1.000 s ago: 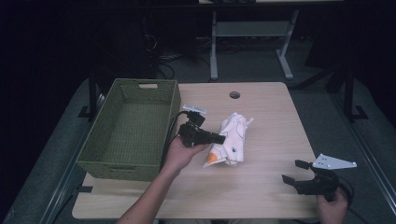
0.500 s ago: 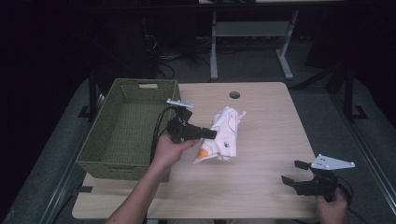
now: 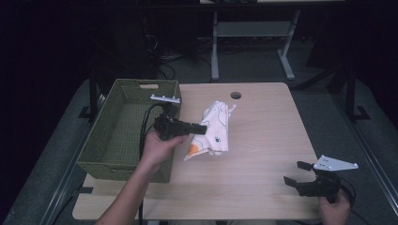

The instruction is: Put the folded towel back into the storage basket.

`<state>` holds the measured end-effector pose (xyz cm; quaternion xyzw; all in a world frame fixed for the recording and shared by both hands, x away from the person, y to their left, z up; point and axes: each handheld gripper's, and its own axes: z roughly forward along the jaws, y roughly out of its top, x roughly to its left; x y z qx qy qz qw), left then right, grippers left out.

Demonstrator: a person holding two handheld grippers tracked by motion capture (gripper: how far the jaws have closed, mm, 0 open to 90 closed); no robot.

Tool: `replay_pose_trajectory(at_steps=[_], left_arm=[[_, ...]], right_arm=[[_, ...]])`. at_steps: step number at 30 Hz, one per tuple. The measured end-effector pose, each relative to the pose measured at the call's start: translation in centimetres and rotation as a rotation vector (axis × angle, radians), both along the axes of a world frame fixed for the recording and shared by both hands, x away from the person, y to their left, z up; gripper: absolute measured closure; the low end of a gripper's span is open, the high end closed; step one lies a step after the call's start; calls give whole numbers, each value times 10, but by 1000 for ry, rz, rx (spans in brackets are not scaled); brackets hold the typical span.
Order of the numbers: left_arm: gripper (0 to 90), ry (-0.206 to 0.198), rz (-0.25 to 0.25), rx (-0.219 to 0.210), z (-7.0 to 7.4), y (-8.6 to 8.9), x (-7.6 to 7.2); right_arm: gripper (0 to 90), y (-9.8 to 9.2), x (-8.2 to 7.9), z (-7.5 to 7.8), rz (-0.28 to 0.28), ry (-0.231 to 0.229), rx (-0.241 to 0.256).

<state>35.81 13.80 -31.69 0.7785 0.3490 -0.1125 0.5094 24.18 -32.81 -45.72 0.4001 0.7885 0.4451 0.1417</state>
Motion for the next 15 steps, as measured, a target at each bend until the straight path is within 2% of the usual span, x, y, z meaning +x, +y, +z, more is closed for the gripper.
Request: replay_pose_trajectory(at_steps=[15], left_arm=[[812,-1,18,1,8,25,2]], right_arm=[[137,2,-1,1,3,1,-28]])
